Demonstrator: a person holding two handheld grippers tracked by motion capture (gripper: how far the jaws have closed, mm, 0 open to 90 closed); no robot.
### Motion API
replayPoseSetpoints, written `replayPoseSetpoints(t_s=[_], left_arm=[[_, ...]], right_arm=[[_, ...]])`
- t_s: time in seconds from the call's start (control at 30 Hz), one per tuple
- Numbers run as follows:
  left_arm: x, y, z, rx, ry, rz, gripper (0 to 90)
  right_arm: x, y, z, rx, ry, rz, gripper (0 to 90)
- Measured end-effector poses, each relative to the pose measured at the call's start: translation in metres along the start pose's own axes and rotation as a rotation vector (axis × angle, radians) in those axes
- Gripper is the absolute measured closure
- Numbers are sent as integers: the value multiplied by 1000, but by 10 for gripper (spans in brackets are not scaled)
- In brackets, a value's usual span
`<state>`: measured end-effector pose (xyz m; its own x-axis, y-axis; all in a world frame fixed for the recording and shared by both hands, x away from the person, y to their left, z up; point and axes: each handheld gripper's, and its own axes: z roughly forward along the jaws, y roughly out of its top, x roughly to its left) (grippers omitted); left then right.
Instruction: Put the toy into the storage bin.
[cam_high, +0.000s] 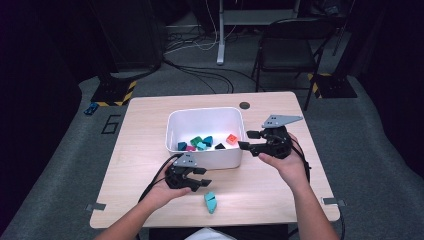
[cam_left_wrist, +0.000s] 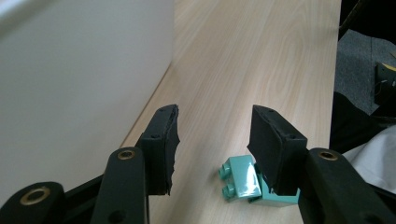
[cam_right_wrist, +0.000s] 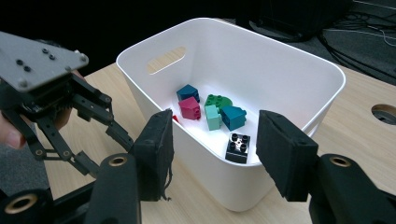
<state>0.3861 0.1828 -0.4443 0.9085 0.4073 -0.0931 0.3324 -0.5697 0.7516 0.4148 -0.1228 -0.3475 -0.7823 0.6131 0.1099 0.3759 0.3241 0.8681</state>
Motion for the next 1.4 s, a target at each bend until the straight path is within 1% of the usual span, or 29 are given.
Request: replayPoseSetpoints(t_s=[0.07,0.13,0.37,0.53,0.77,0.83,0.93,0.97,1.07,1.17,1.23,1.33,1.37,1.4], left_arm=[[0,-5,4,0,-7,-10,517],[0,-9,8,12,-6,-12,517],[-3,-21,23,46,-18,-13,518],[-5,-26,29,48,-34,-22,518],[-9,-27,34,65,-39,-9,518],[-10,-28,36,71,-49,-7,518],[-10,-28,37,77,-51,-4,518],[-11,-29,38,72,-43,-6,517],[-11,-31,40,81,-37,-4,518],[-10,-32,40,87,-21,-8,522],[-8,-34,40,94,-18,-5,526],[-7,-36,41,100,-25,-19,536],[-7,-37,41,104,-28,-14,540],[-7,-38,42,112,-28,-22,545]], right_arm=[[0,0,0,-1,0,1,458],[0,0,0,0,0,0,457],[0,0,1,2,1,-1,457],[0,0,1,2,0,0,457],[0,0,1,1,0,0,457],[0,0,1,2,0,0,456],[0,0,0,1,1,0,456],[0,0,0,0,0,0,456],[0,0,0,0,0,1,456],[0,0,0,0,0,-1,457],[0,0,0,0,0,-1,456],[0,0,1,1,0,-1,456],[0,0,1,0,0,0,456],[0,0,0,0,0,0,456]])
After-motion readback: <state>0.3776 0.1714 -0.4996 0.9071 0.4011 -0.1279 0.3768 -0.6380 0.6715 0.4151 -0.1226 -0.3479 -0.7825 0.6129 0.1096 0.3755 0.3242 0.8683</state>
